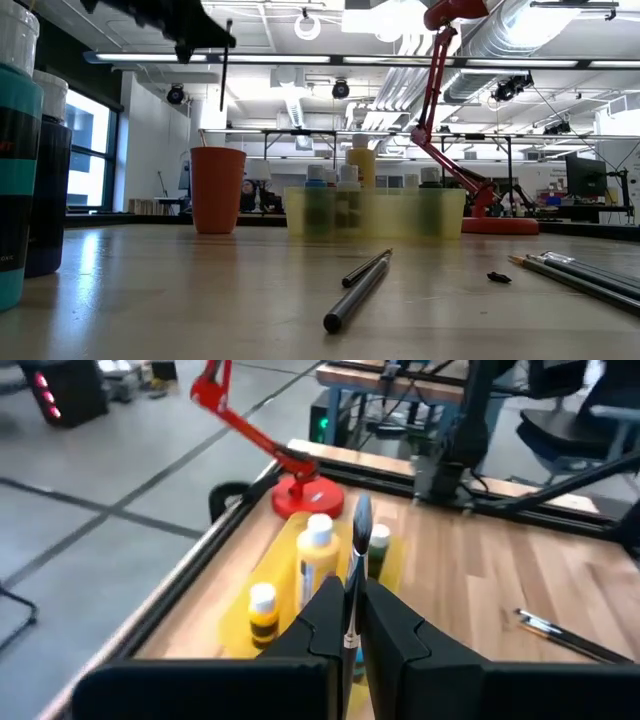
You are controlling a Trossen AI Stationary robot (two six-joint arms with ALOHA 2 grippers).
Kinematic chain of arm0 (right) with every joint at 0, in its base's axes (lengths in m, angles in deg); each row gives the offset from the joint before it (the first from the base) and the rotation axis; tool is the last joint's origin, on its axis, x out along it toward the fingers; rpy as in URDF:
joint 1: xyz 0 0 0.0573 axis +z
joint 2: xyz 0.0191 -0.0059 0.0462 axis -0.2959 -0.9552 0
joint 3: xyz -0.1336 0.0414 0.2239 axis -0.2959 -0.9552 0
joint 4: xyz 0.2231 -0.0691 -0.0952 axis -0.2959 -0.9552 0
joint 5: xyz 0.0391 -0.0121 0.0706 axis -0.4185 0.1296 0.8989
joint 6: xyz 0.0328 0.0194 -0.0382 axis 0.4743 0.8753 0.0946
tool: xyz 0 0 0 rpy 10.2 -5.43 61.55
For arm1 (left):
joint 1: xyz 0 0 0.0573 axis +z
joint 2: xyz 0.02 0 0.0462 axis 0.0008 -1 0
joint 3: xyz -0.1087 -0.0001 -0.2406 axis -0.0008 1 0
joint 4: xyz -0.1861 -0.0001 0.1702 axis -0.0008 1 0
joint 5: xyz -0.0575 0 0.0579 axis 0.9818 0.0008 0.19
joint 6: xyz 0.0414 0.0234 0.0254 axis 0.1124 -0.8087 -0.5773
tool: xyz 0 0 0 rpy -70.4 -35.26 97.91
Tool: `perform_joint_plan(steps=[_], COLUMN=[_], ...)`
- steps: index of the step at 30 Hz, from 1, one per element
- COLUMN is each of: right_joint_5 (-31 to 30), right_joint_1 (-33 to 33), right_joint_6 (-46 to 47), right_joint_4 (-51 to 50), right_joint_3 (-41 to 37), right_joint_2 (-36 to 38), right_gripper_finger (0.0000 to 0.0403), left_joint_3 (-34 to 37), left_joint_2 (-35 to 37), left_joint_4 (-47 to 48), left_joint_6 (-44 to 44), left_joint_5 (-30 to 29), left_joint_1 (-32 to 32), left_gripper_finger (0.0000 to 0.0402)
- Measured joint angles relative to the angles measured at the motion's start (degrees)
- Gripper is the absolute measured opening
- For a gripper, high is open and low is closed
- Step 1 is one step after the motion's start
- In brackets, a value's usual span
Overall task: Pick & Place Paint Supplies
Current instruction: Put the silver paintbrush into the orange cup
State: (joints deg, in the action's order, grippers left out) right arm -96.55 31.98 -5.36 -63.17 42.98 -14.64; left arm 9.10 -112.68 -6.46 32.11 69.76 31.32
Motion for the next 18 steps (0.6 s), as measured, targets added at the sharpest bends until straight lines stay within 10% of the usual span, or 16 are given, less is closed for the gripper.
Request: perform_joint_plan(steps=[18], right_joint_5=[-0.58], right_joint_1=[-0.07], right_joint_6=[0.11], right_joint_4=[0.13], right_joint_3=[-0.02], right_joint_2=[0.00], right_gripper_finger=[0.0113], left_joint_3=[23.35], left_joint_2=[-0.28], left_joint_4=[-20.09], left_joint_6=[6.32], left_joint_5=[-2.56], left_joint_1=[3.51], left_gripper_finger=[0.0010])
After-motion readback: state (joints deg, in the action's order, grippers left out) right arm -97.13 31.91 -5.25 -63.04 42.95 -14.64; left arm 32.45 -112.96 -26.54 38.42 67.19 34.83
